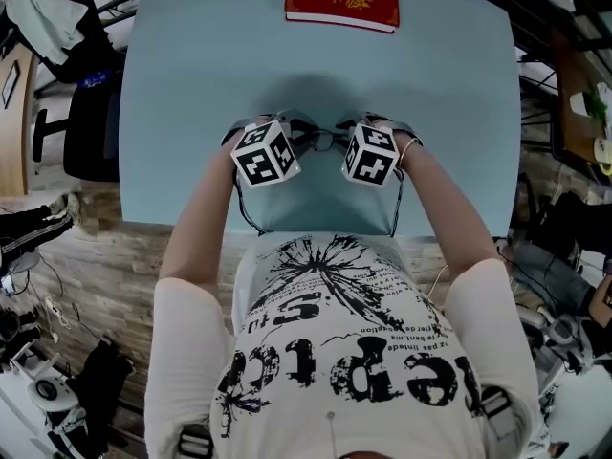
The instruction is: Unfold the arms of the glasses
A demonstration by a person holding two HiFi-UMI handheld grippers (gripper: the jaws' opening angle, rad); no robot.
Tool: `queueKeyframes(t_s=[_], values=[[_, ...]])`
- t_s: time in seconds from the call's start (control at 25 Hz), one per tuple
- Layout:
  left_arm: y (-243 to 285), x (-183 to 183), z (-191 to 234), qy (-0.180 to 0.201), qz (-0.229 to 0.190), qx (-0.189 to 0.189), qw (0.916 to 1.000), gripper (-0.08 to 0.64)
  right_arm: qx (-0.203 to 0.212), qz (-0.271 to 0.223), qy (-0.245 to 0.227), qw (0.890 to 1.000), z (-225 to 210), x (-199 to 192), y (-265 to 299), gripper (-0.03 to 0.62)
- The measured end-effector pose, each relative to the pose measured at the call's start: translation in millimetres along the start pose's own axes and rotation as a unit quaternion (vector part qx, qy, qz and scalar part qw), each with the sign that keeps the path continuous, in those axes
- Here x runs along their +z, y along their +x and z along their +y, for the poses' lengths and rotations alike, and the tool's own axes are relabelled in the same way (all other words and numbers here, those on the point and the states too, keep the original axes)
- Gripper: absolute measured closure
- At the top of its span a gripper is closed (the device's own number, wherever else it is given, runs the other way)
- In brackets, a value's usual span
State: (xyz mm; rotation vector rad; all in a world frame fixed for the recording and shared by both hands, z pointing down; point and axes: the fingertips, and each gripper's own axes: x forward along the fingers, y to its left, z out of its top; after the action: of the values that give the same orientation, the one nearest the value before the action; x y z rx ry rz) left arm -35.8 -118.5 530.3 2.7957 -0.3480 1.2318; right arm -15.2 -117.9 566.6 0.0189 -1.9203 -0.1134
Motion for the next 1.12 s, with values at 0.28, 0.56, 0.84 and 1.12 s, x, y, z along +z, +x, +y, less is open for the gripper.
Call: queueKeyframes(t_s=[0.28, 0.56, 0.84, 1.12], values=[[0, -2, 2, -0.012, -0.004, 0.001, 0.9999, 0.529, 0.011, 0.038, -0.035, 0.999, 3, 5, 20, 0.54], [-2, -9, 1, -0.025, 0.022, 0.002, 0.9994, 0.529, 0.0, 0.023, -0.039, 0.999, 1, 7, 4, 0.566], [-6, -6, 10, -0.028, 0.006, 0.032, 0.9991, 0.529, -0.032, -0.016, -0.042, 0.998, -1, 3, -30, 0.571], [-6, -8, 3, -0.035, 0.0, 0.045, 0.9984, 0.529, -0.062, -0.057, -0.019, 0.996, 1, -8, -59, 0.571]])
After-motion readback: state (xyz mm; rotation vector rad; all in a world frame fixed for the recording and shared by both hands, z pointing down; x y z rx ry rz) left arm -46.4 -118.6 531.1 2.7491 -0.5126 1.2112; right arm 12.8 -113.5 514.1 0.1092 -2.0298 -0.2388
